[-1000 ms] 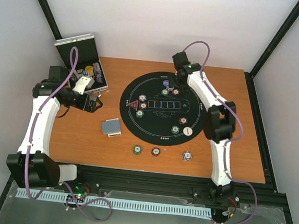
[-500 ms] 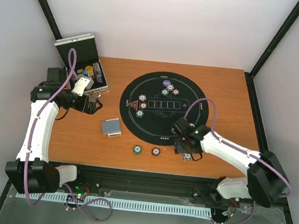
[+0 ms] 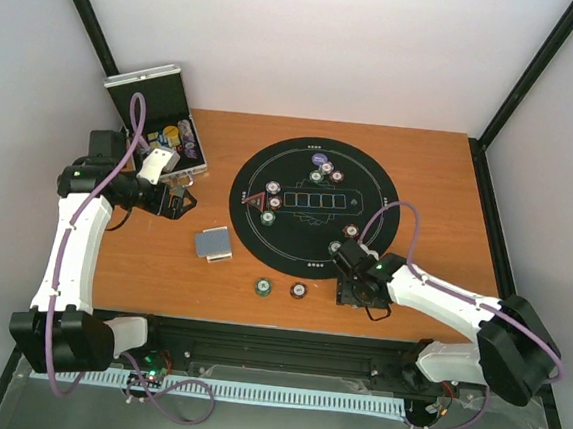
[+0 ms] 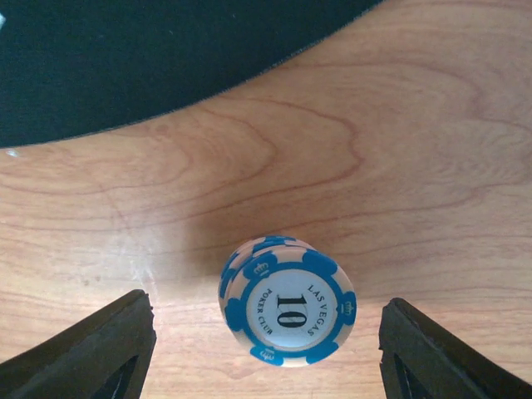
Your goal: Distribute texas hold em gaming equipment
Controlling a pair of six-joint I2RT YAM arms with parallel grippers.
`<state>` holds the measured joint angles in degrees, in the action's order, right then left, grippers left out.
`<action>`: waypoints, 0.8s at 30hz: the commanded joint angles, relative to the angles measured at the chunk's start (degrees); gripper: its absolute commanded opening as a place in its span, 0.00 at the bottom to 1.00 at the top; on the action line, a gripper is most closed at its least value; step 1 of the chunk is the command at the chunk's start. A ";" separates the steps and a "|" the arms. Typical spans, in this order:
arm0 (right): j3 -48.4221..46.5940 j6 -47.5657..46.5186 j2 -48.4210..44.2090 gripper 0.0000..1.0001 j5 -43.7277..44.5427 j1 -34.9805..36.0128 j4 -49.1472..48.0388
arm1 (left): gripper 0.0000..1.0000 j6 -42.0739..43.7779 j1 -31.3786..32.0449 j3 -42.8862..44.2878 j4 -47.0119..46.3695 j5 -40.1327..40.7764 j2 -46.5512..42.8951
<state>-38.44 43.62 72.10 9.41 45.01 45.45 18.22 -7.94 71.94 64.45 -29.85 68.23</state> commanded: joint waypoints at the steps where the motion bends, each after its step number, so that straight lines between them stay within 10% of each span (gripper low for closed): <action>1: 1.27 1.98 2.27 0.71 0.46 0.64 -2.21 | 1.00 -0.01 -0.31 1.06 1.16 -0.57 -1.24; 24: -0.82 1.68 1.35 0.23 1.45 0.69 0.15 | 1.00 -0.03 -0.32 -0.31 0.01 -1.03 -1.06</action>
<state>-36.42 45.25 75.13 9.47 45.15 43.59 18.22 -7.94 71.57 64.38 -29.93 68.07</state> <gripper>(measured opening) 0.413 0.999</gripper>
